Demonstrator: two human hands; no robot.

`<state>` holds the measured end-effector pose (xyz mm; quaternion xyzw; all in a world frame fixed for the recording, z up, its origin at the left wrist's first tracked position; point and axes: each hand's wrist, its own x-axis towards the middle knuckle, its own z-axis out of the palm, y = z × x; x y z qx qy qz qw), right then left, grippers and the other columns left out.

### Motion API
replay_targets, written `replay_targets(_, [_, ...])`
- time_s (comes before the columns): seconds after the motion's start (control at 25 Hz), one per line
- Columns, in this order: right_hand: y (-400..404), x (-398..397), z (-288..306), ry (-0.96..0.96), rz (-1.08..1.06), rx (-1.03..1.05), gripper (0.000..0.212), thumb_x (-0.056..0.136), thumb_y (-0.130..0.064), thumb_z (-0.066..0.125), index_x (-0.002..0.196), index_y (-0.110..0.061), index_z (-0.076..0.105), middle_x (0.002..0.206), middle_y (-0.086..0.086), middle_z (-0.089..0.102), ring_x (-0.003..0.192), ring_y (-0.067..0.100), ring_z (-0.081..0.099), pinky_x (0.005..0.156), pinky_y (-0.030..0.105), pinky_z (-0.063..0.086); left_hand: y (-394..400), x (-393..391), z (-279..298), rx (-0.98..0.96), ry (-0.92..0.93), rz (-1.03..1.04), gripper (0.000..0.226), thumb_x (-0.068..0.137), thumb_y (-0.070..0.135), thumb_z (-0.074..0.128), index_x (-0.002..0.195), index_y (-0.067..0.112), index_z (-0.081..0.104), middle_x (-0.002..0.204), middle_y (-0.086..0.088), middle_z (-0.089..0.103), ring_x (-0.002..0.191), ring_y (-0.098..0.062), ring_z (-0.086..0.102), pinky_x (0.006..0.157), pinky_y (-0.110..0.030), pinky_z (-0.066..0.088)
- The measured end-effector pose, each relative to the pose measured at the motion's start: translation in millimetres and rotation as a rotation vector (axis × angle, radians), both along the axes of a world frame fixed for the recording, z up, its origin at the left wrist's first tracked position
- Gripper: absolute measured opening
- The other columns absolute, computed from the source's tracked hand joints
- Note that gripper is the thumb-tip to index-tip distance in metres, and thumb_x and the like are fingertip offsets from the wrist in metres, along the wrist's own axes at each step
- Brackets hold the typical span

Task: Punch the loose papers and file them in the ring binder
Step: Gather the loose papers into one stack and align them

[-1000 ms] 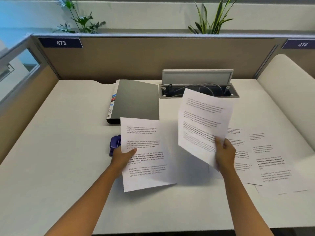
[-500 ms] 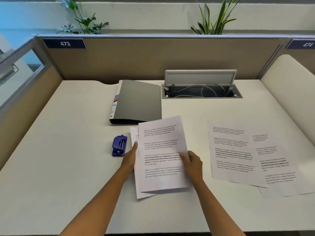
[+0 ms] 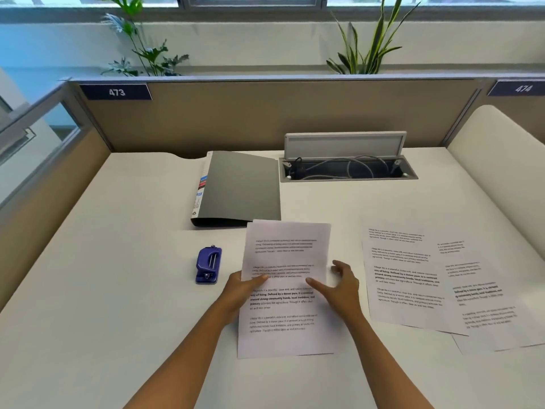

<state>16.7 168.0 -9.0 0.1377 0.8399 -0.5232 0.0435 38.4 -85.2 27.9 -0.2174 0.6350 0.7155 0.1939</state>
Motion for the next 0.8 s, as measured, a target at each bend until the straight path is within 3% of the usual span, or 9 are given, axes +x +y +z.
replay_targets(0.12, [4,-10,26,-0.095,0.105,-0.336,0.070,0.068,-0.046,0.087,0.126,-0.023,0.057,0.121,-0.004,0.070,0.110,0.018,0.068,0.097,0.039,0.055,4,-6,14,0.058,0.010,-0.045,0.032,0.086,0.019,0.075,0.116,0.012,0.066,0.107,-0.013,0.076,0.098,-0.031,0.074,0.090,-0.051,0.058])
replay_targets(0.28, [-3,-12,60,0.080,0.074,-0.427,0.031,0.080,-0.022,0.082,0.107,-0.012,0.071,0.101,0.003,0.078,0.091,0.027,0.075,0.080,0.046,0.062,11,-18,38,-0.025,0.108,-0.058,0.028,0.086,0.022,0.076,0.111,0.014,0.068,0.102,-0.008,0.078,0.093,-0.029,0.075,0.085,-0.048,0.060])
replay_targets(0.4, [-10,-14,83,0.237,-0.017,-0.473,0.020,0.083,-0.015,0.079,0.095,0.000,0.073,0.090,0.013,0.077,0.079,0.034,0.075,0.072,0.053,0.062,20,-26,56,-0.098,0.245,-0.017,0.023,0.088,0.027,0.073,0.108,0.016,0.069,0.102,-0.009,0.077,0.089,-0.027,0.075,0.079,-0.044,0.062])
replay_targets(0.52, [-16,-15,103,0.351,-0.042,-0.500,0.012,0.085,-0.008,0.076,0.095,-0.002,0.074,0.088,0.009,0.078,0.075,0.031,0.075,0.066,0.045,0.063,33,-30,73,-0.126,0.383,0.112,0.009,0.089,0.027,0.071,0.098,0.027,0.069,0.097,-0.003,0.076,0.087,-0.026,0.073,0.071,-0.038,0.062])
replay_targets(0.68, [-18,-15,117,0.422,-0.015,-0.488,0.011,0.087,-0.008,0.072,0.095,-0.015,0.074,0.086,-0.004,0.079,0.074,0.024,0.075,0.061,0.032,0.062,38,-31,85,-0.142,0.500,0.163,0.017,0.088,0.021,0.072,0.097,0.034,0.066,0.095,0.003,0.073,0.088,-0.023,0.070,0.069,-0.035,0.061])
replay_targets(0.8, [-14,-13,112,0.394,-0.017,-0.493,0.016,0.085,-0.009,0.075,0.099,-0.017,0.073,0.083,-0.009,0.078,0.075,0.018,0.075,0.060,0.027,0.061,37,-29,84,-0.136,0.539,0.156,0.021,0.082,0.027,0.075,0.099,0.033,0.066,0.098,0.000,0.073,0.091,-0.026,0.070,0.068,-0.034,0.062])
